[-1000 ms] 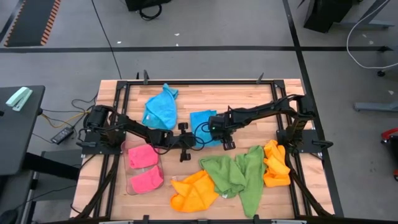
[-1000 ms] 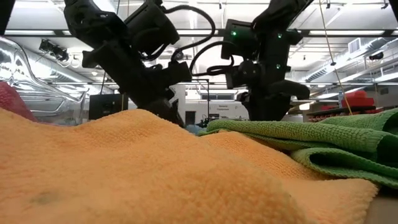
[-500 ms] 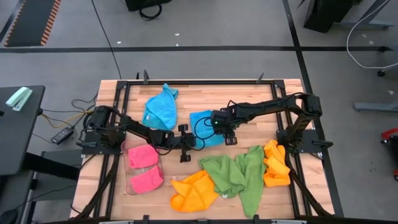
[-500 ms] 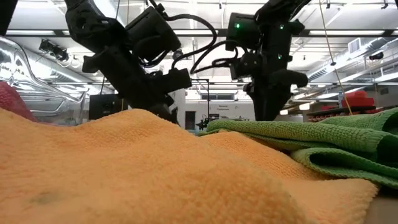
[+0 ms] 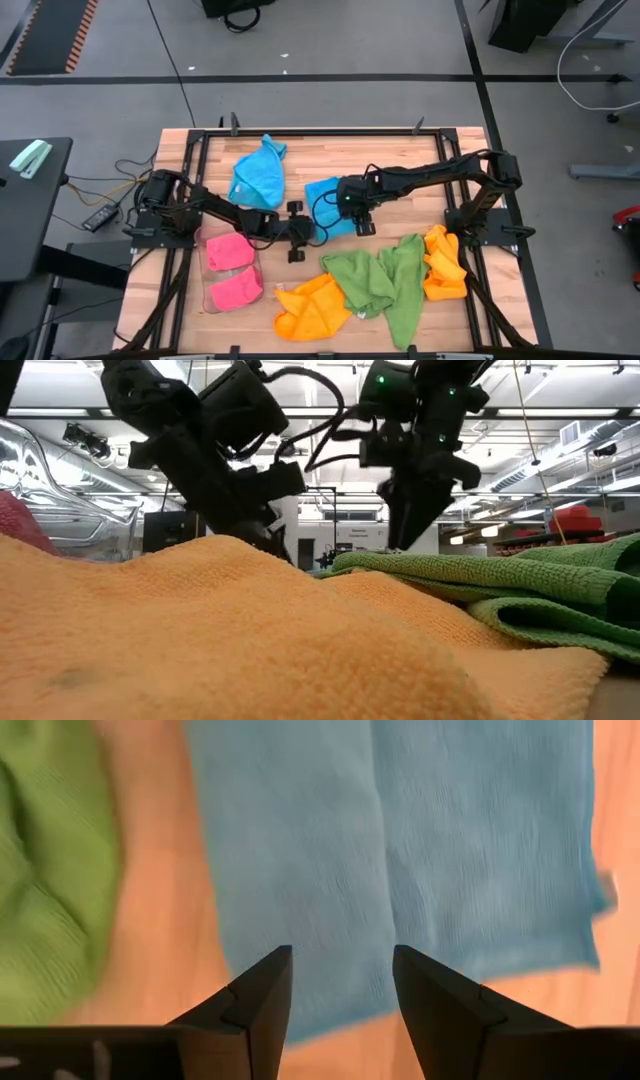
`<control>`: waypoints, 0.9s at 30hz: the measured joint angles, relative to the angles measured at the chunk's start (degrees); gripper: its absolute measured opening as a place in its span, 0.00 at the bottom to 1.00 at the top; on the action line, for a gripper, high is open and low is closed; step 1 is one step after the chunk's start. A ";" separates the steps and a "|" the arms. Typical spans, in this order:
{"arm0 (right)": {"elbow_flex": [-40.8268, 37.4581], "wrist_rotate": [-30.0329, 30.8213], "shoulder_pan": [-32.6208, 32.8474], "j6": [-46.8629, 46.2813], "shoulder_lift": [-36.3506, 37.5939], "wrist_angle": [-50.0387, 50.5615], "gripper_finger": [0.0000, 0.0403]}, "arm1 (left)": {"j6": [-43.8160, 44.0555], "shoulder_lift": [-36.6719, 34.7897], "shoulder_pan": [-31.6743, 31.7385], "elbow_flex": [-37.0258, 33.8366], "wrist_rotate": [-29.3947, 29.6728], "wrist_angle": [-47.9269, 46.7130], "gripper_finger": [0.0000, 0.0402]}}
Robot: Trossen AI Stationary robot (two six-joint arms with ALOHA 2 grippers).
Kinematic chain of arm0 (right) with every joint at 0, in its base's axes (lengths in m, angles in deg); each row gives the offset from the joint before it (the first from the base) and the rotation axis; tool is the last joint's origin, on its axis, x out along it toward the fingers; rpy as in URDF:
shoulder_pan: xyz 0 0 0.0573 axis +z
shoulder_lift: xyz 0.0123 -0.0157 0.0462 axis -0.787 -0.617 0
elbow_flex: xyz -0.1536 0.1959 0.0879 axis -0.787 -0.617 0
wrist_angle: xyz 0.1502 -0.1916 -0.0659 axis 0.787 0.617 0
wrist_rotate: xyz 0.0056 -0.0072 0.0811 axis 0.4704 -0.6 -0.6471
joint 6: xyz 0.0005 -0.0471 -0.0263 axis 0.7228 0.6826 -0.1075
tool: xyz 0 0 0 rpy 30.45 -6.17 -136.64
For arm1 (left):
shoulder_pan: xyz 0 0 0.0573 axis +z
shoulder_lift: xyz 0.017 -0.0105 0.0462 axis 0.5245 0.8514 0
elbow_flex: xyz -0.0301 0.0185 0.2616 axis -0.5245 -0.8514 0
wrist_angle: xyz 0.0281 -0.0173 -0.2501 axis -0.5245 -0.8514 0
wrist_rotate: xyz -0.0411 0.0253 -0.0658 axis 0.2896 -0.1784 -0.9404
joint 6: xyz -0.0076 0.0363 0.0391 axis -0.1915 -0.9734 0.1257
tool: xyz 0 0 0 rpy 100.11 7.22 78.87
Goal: Fold microfiber towels
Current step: Fold the bottom blue microfiber cloth
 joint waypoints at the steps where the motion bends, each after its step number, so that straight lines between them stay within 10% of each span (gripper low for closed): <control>1: 0.00 -0.08 0.54 0.70 0.00 -1.31 0.46 | -0.53 -1.01 -0.21 -0.04 0.04 -1.99 0.33; 10: -5.72 2.90 7.82 10.19 -0.26 -22.00 0.47 | -4.54 -3.29 -3.70 -0.07 2.04 -3.81 0.29; 27: -10.50 16.74 12.86 15.14 -5.64 -26.95 0.71 | -2.29 -3.27 -3.42 -0.07 5.36 -6.00 0.27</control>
